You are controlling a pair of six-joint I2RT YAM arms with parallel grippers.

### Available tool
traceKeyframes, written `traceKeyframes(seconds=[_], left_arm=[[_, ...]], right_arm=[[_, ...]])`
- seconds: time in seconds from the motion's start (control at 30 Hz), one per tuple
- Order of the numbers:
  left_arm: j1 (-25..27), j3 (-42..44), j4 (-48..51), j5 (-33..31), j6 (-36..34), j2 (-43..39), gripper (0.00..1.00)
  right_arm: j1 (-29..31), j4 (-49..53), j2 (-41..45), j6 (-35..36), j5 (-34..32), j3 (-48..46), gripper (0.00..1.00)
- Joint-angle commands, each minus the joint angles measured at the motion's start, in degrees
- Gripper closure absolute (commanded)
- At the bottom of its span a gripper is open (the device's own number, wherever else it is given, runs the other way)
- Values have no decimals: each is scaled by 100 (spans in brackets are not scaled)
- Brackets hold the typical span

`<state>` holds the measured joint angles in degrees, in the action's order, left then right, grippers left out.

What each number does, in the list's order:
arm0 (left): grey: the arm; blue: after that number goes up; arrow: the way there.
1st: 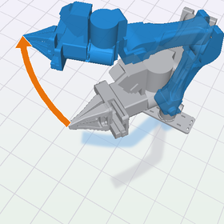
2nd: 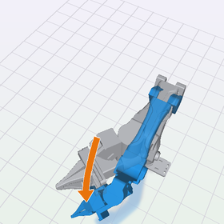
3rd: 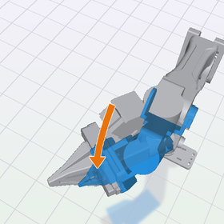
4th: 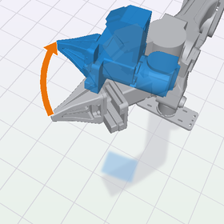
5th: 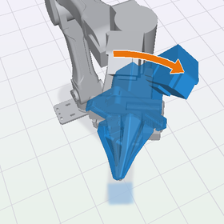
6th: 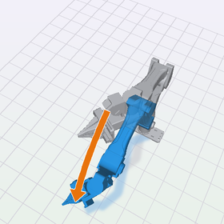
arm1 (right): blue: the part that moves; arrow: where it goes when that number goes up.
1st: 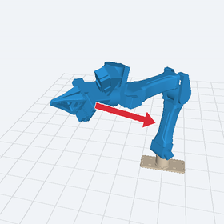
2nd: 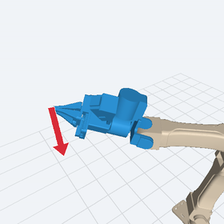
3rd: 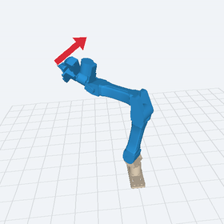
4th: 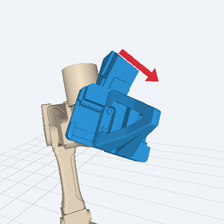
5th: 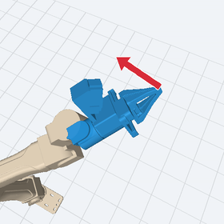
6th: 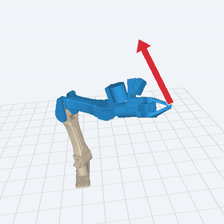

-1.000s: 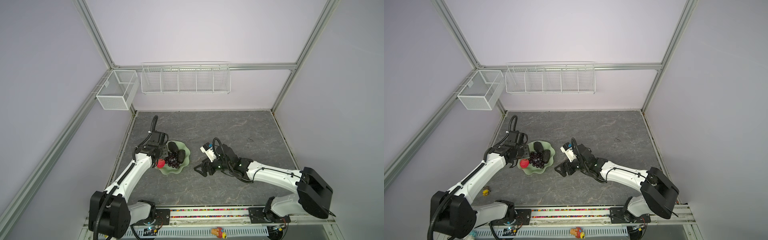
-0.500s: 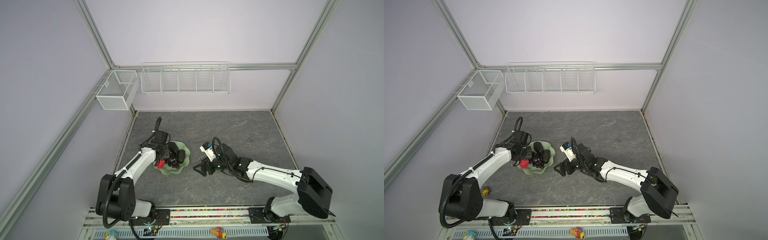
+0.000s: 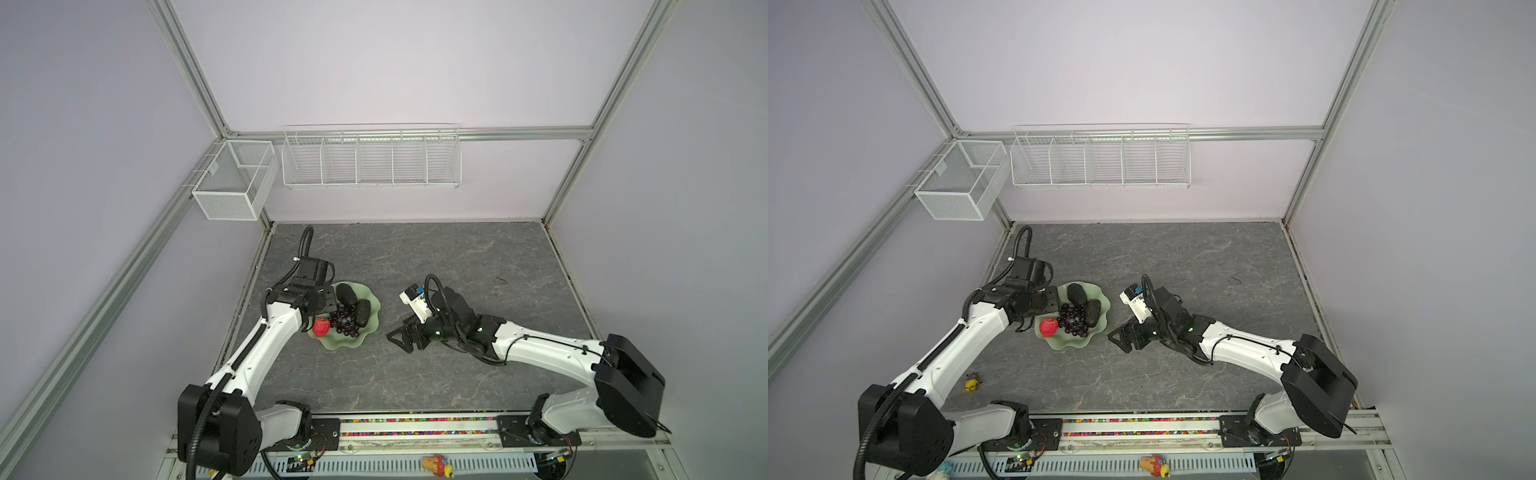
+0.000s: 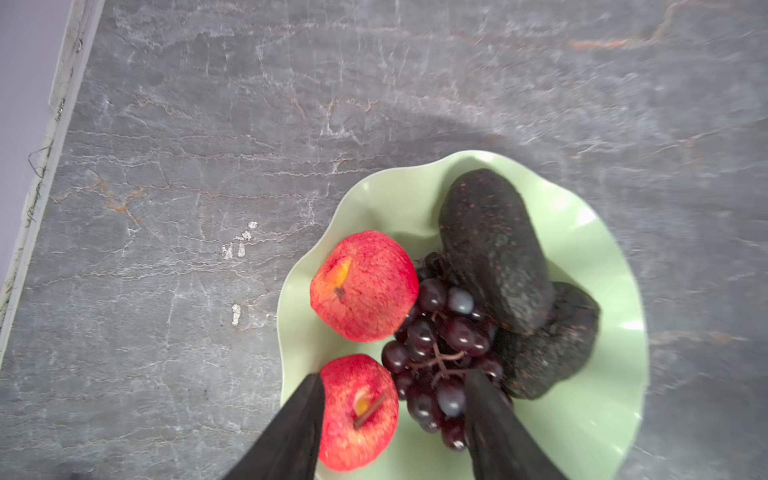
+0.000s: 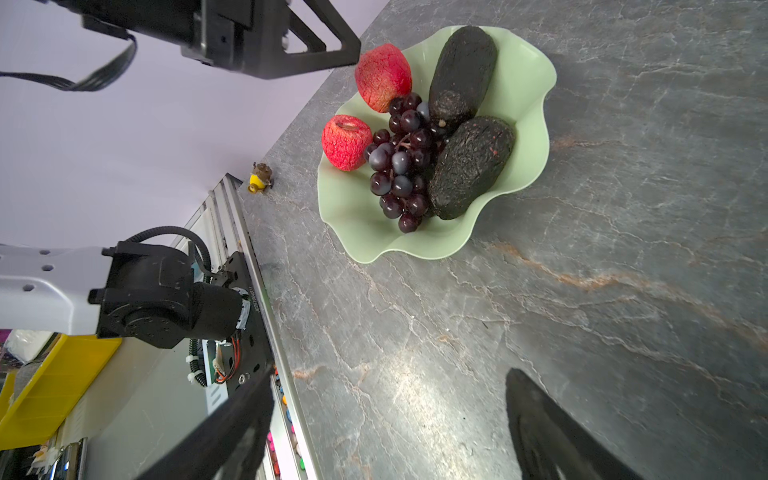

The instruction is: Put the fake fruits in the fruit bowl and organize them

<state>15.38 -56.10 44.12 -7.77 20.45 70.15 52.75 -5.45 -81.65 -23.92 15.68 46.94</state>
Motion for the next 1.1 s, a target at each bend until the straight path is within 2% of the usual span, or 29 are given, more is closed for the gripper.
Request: traceKeyframes(seconds=[0.0, 0.1, 0.17, 0.33, 0.43, 0.5, 0.57, 0.63, 0.7, 0.8, 0.93, 1.07], left_arm=[[-19, -54, 27, 115, -75, -227, 44], [-21, 0, -234, 44, -154, -475, 44], [-23, 27, -456, -325, -138, -685, 41], [-25, -43, -1032, -1642, -452, -1078, 13], [-43, 12, -1317, -2476, -608, -925, 1], [-207, 67, -1464, -2673, -578, -684, 2], [-447, 219, -1784, -2539, -409, -474, 2], [-587, 509, -2321, -2537, -273, -356, 2], [-588, 896, -3007, -2870, -463, -382, 2], [-622, 1601, -4069, -3373, -912, -508, 2], [-693, 2130, -4730, -3424, -986, -531, 1], [-772, 2663, -5921, -2732, -1211, -419, 1]], right_arm=[[-44, 110, 137, 106, -85, 52, 11], [-184, 470, 256, 289, -69, 115, 11], [-364, 1064, 539, 666, -320, 232, 11], [-1547, 2246, 1505, 1315, -799, 307, 11], [-2295, 2522, 2028, 1335, -1756, 245, 11], [-2830, 2413, 2352, 1274, -2457, -42, 11], [-3335, 2206, 2596, 1163, -2910, -371, 11], [-3810, 1952, 2767, 1006, -3170, -690, 11], [-4307, 1577, 2812, 929, -3219, -1044, 11], [-4628, 1198, 2728, 1035, -3386, -1362, 11], [-4839, 699, 2443, 1154, -3650, -1635, 11], [-5028, -175, 2011, 1442, -3514, -1934, 11]])
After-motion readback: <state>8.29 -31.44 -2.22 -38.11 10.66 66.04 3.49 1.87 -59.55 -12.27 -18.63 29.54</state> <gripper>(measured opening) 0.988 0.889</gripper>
